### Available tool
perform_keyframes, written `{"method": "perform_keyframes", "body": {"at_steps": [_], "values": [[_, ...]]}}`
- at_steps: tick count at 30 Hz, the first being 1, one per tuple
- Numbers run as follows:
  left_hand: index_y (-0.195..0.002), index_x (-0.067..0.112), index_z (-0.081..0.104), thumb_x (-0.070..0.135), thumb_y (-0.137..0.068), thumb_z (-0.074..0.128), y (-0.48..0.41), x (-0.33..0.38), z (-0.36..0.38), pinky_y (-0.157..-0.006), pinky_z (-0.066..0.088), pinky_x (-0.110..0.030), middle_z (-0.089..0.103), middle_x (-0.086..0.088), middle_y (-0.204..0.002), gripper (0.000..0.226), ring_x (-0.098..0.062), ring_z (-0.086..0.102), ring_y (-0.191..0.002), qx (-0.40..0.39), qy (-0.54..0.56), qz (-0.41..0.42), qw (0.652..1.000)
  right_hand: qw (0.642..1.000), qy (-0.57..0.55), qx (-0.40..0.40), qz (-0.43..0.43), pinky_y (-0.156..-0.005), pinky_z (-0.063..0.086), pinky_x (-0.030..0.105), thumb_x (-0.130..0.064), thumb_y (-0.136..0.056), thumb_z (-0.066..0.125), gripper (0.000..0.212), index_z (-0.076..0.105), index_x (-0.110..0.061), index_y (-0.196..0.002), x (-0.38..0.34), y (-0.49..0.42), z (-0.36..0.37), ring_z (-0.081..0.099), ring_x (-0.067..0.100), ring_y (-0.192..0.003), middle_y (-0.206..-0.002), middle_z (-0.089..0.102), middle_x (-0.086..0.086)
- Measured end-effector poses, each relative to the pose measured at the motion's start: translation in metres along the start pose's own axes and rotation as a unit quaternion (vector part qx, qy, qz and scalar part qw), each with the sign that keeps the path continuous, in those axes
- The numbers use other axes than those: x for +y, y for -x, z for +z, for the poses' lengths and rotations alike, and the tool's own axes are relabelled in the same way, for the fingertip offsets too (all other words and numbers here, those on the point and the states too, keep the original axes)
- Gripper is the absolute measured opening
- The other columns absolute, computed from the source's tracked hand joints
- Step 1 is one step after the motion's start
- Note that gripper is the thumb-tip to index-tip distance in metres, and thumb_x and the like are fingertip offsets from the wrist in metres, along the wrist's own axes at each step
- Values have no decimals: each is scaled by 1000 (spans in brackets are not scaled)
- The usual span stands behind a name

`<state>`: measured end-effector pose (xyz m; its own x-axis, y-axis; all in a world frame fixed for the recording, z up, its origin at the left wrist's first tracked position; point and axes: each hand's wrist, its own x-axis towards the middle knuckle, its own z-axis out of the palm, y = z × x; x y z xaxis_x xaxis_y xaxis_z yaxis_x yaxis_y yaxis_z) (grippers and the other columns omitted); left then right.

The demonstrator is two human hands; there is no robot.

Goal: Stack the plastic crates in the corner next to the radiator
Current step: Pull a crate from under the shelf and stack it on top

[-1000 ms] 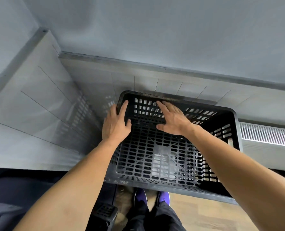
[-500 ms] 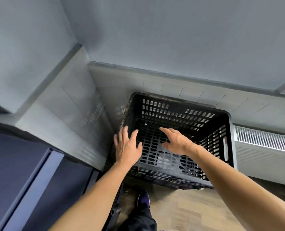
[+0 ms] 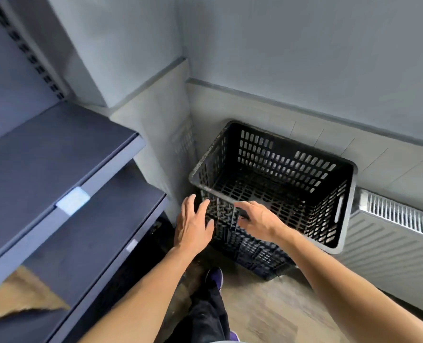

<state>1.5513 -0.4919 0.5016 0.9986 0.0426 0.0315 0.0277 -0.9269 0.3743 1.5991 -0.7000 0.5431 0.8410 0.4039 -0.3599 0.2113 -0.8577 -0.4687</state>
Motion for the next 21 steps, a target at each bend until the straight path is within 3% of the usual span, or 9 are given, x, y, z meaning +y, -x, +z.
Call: {"method": "perform_keyframes", "body": {"at_steps": [6,21], "values": [[-144,22,41,32,-89,59,96,-17,-16,-106,36,-41,31,-12,-148,58,-31,31,-134,0,-4,-82,997,997,30,-57,-50,-107,39,38,-34,-94,55,58,36,-26,-149,-23,30,35,45,27,-131,-141,50,9],[-150,26,29,30,-93,58,233,-94,-18,-107,38,-38,26,-4,-151,64,-24,28,-136,-40,39,-285,957,973,54,-173,-147,-104,42,33,-27,-91,56,54,44,-23,-144,-125,27,148,52,24,-125,-134,57,10]]}}
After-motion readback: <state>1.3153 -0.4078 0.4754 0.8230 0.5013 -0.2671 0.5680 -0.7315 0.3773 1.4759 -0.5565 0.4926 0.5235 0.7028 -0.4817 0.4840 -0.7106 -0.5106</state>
